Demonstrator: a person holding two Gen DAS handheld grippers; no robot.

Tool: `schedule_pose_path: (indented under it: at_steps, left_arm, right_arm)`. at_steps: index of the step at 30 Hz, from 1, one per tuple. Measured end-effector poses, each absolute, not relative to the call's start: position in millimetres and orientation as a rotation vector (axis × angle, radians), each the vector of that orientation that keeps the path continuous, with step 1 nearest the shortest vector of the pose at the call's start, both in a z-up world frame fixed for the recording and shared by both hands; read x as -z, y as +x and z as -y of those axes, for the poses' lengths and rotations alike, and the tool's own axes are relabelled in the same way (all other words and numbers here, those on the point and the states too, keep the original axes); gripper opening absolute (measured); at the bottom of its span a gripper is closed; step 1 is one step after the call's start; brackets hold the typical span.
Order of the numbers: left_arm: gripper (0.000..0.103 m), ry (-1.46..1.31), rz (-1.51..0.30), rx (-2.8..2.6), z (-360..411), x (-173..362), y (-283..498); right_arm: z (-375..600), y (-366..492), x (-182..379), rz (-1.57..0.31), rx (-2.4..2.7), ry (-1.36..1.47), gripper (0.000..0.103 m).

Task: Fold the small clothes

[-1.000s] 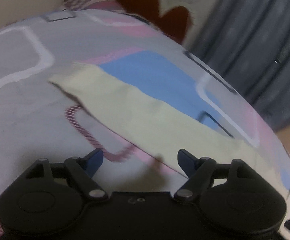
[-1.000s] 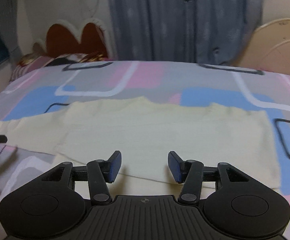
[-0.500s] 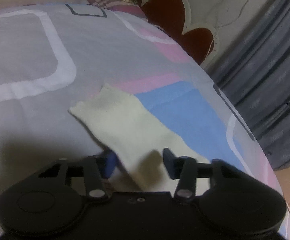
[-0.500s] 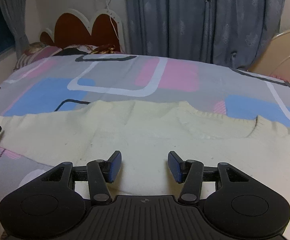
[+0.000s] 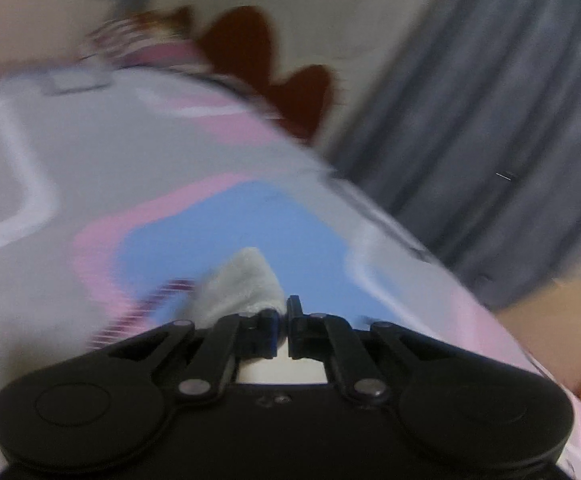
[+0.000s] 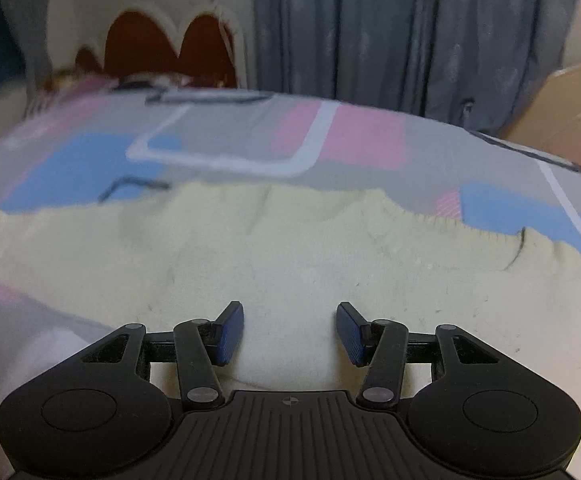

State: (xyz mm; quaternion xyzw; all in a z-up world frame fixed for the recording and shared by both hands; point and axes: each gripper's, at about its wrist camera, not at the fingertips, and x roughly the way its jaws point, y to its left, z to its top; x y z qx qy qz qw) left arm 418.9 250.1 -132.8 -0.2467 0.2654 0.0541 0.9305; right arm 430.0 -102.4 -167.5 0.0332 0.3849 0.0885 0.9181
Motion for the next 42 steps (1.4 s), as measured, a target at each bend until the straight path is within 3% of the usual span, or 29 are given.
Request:
schedule_pose_path:
  at_steps: [8,18,20,22,24,26,32,42]
  left_arm:
    - [0.004,-0.379,-0.592,0.298,-93.1,112.2,423.5]
    - [0.006,-0.265,-0.769,0.514,44.4,162.5,421.3]
    - [0.022,-0.242,-0.818,0.512,51.3,171.4,423.8]
    - [0.024,-0.225,-0.832,0.5,53.3,174.7,416.8]
    - [0.04,-0.219,-0.83,0.492,52.9,172.2,410.8]
    - [0.071,-0.202,-0.809,0.474,50.7,167.0,406.3]
    - [0.075,-0.16,-0.746,0.476,51.4,148.6,387.7]
    - [0.074,-0.164,-0.732,0.199,-34.9,150.9,384.7]
  right_arm:
    - [156.7,401.6,146.8,-0.77,-0.127,0.16,0.051]
    - [240.3,345.4,131.0,-0.763,-0.004,0.207,0.051]
    - [249.9,337.0,131.7,-0.77,0.005,0.212,0.051]
    - [257.1,331.1,132.4,-0.776,0.005,0.221,0.051]
    - [261.3,326.5,132.5,-0.778,0.0,0.228,0.051]
    - [262.7,323.3,132.3,-0.778,-0.005,0.23,0.051]
    - [264.0,324.3,130.6,-0.775,-0.026,0.239,0.051]
    - [207.2,342.0,128.9,-0.757,-0.175,0.17,0.051]
